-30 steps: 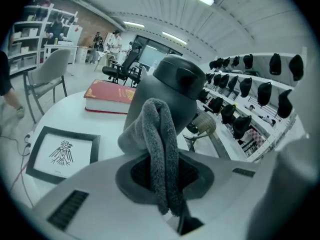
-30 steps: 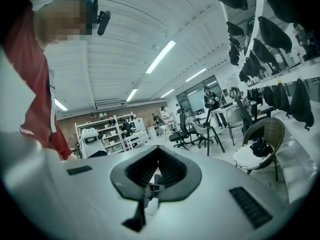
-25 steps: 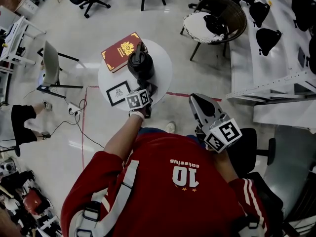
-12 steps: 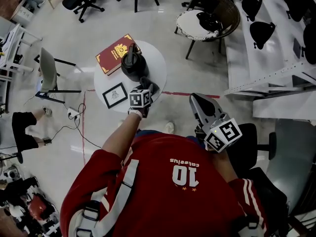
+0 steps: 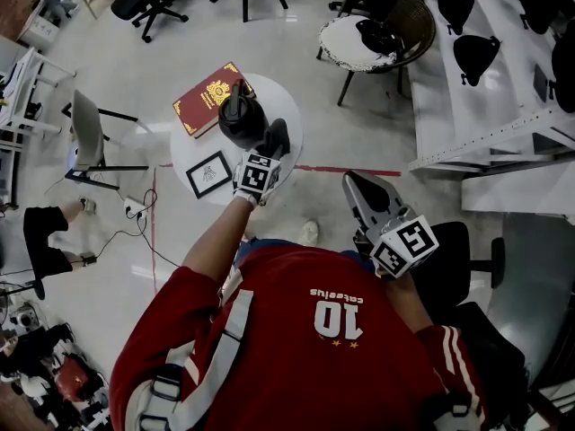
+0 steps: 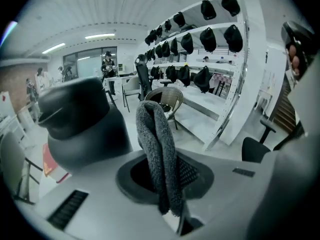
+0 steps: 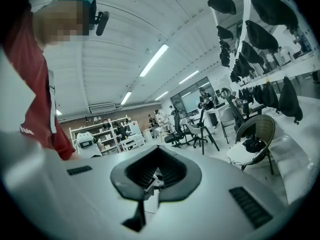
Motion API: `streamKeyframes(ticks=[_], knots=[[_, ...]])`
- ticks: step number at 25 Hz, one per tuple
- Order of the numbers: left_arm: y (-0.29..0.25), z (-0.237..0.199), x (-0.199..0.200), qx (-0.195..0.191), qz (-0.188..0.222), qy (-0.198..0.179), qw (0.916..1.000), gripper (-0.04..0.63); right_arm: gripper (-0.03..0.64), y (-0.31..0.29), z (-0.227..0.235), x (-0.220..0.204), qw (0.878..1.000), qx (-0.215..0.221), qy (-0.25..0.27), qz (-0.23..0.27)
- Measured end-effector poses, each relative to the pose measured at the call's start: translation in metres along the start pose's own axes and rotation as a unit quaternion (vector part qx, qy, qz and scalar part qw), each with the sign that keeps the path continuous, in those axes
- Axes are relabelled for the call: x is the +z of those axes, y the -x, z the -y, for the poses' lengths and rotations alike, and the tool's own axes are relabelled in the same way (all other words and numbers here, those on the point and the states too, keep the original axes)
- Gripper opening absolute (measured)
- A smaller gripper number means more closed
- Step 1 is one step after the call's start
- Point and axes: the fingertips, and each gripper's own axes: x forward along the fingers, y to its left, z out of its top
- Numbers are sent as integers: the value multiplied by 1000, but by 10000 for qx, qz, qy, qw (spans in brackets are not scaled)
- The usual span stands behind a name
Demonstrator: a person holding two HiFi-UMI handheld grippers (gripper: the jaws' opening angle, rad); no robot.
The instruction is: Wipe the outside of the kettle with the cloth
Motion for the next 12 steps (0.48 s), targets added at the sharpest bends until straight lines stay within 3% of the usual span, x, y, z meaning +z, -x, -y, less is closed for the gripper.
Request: streamKeyframes(ticks=[6, 12], knots=[[-10, -17, -9, 285, -331, -495, 9978, 49, 15, 3, 0, -4, 9999, -73, -63, -52], [-11, -33, -11, 445, -352, -300, 9979, 49, 15, -1, -5, -7, 9999, -85, -68, -108]])
